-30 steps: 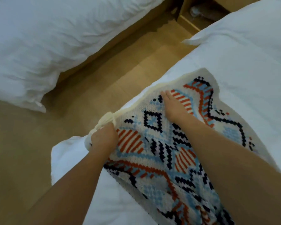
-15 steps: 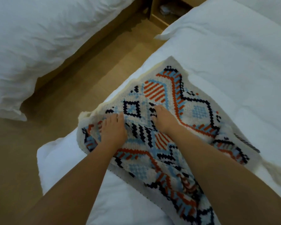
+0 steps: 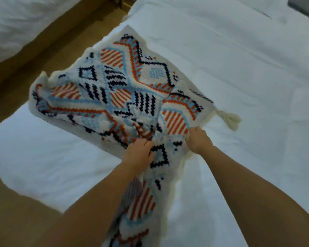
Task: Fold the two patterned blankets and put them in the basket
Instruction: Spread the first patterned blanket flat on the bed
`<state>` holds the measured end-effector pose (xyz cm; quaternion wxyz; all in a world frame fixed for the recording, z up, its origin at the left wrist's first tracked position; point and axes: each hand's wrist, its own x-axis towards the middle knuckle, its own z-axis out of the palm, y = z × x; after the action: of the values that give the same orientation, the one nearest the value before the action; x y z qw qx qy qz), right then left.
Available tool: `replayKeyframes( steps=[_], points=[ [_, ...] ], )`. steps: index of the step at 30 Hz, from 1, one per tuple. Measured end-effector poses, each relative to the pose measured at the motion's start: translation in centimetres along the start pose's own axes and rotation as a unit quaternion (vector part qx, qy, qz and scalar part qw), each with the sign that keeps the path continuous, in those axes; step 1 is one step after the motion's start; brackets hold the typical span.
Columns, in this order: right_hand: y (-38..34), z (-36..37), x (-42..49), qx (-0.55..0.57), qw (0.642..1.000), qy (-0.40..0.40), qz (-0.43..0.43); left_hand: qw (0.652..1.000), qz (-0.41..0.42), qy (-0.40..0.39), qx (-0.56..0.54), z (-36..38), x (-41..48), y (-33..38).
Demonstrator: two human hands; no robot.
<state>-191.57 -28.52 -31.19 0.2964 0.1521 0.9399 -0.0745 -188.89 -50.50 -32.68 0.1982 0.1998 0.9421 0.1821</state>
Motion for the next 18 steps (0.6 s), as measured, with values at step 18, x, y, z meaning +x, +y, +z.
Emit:
replayKeyframes(
  steps=[18],
  points=[
    [4.7, 5.0, 2.5, -0.181, 0.966, 0.093, -0.157, 0.962, -0.268, -0.026, 0.055, 17.4, -5.3, 8.4]
  ],
)
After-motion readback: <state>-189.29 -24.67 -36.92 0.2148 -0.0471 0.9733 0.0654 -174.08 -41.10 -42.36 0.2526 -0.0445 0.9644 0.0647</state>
